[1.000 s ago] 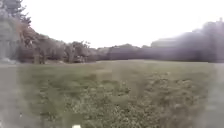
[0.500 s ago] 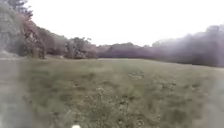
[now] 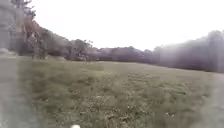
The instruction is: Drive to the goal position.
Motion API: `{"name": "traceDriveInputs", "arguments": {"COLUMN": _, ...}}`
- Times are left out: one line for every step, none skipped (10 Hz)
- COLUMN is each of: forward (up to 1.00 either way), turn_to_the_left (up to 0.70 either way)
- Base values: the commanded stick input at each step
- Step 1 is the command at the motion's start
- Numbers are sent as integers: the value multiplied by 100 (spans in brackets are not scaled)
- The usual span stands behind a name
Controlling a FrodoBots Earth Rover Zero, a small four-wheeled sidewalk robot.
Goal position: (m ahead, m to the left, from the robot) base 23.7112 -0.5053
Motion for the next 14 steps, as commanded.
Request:
{"name": "traceDriveInputs", "arguments": {"forward": 70, "turn_to_the_left": 1}}
{"name": "traceDriveInputs", "arguments": {"forward": 70, "turn_to_the_left": 1}}
{"name": "traceDriveInputs", "arguments": {"forward": 70, "turn_to_the_left": 1}}
{"name": "traceDriveInputs", "arguments": {"forward": 70, "turn_to_the_left": 1}}
{"name": "traceDriveInputs", "arguments": {"forward": 70, "turn_to_the_left": 1}}
{"name": "traceDriveInputs", "arguments": {"forward": 70, "turn_to_the_left": 1}}
{"name": "traceDriveInputs", "arguments": {"forward": 70, "turn_to_the_left": 1}}
{"name": "traceDriveInputs", "arguments": {"forward": 70, "turn_to_the_left": 1}}
{"name": "traceDriveInputs", "arguments": {"forward": 70, "turn_to_the_left": 1}}
{"name": "traceDriveInputs", "arguments": {"forward": 70, "turn_to_the_left": 1}}
{"name": "traceDriveInputs", "arguments": {"forward": 70, "turn_to_the_left": 1}}
{"name": "traceDriveInputs", "arguments": {"forward": 70, "turn_to_the_left": -4}}
{"name": "traceDriveInputs", "arguments": {"forward": 70, "turn_to_the_left": -13}}
{"name": "traceDriveInputs", "arguments": {"forward": 70, "turn_to_the_left": -14}}
